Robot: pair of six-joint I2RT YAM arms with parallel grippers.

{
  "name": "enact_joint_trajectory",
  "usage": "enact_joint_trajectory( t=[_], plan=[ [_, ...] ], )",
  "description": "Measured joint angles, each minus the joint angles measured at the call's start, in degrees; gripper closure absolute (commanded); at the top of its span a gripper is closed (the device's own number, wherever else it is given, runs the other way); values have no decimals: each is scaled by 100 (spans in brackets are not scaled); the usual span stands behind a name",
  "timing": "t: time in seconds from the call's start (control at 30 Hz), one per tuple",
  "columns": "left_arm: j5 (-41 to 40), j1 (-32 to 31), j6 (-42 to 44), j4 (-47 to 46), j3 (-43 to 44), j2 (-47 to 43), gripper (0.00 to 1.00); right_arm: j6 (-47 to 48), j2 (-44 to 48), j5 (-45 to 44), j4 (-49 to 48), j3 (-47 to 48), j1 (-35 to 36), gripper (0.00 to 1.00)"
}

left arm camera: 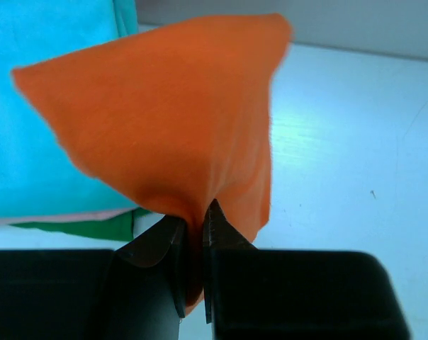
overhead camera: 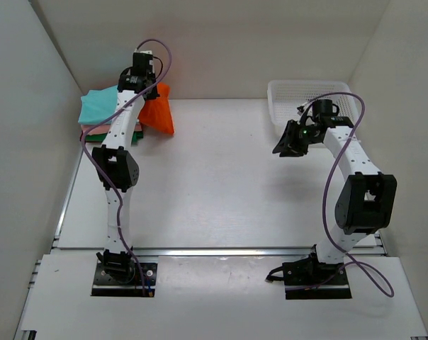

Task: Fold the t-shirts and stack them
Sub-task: Put the neatly folded tshirt into the corner of the board with the left arm

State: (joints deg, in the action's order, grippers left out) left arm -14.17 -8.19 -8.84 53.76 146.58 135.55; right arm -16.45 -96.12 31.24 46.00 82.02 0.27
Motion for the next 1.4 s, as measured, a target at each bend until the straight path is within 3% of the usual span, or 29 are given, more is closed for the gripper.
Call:
enact_joint_trajectory(
  t=[0.33,0.77,1.2,1.23,1.27,1.3,1.4],
  plan=[
    [-48,437,258,-822,13,-26,100,-9,70,-57,240,-343,289,68],
    [452,1853,-22,-1290,-72,-225,100,-155,-321,-87,476,240,647,68],
    [966,2118,-400,-1589,-92,-238,99,-247,-595,-131,581,520,737,68],
    [968,2159,-461,-1633,-118,-238,95,-247,-605,-133,586,522,752,68],
    [973,2208,-529,-1694,-157,-238,52,-247,-612,-136,599,522,756,69],
    [973,2262,-560,-1740,-195,-238,2,-245,-616,-138,610,522,756,70],
    [994,2422,-715,-1937,-361,-256,2,-247,-619,-140,616,522,758,69]
  ],
)
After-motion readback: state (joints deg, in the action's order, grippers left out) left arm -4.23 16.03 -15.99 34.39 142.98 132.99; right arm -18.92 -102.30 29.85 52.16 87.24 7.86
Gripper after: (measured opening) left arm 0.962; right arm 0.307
